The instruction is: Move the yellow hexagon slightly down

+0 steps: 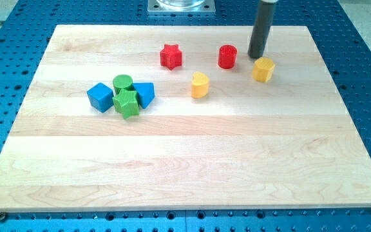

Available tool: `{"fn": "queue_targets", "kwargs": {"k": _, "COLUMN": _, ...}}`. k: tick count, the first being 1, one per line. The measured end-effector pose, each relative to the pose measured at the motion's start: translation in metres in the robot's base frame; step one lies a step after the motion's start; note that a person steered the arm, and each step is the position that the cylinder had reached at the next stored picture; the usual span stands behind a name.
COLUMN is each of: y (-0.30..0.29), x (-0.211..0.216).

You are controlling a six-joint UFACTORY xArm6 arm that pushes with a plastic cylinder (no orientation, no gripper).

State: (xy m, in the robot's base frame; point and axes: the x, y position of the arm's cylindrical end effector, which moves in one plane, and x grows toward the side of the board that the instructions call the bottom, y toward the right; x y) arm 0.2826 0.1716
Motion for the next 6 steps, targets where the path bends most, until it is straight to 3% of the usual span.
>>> {"fn": "queue_targets", "kwargs": {"k": 2, "y": -0.003, "x": 0.056}}
{"fn": "queue_targets", "kwargs": {"k": 5, "y": -0.028, "x": 0.042}}
{"fn": "queue_targets", "kwargs": {"k": 6, "y": -0.058, "x": 0.072}}
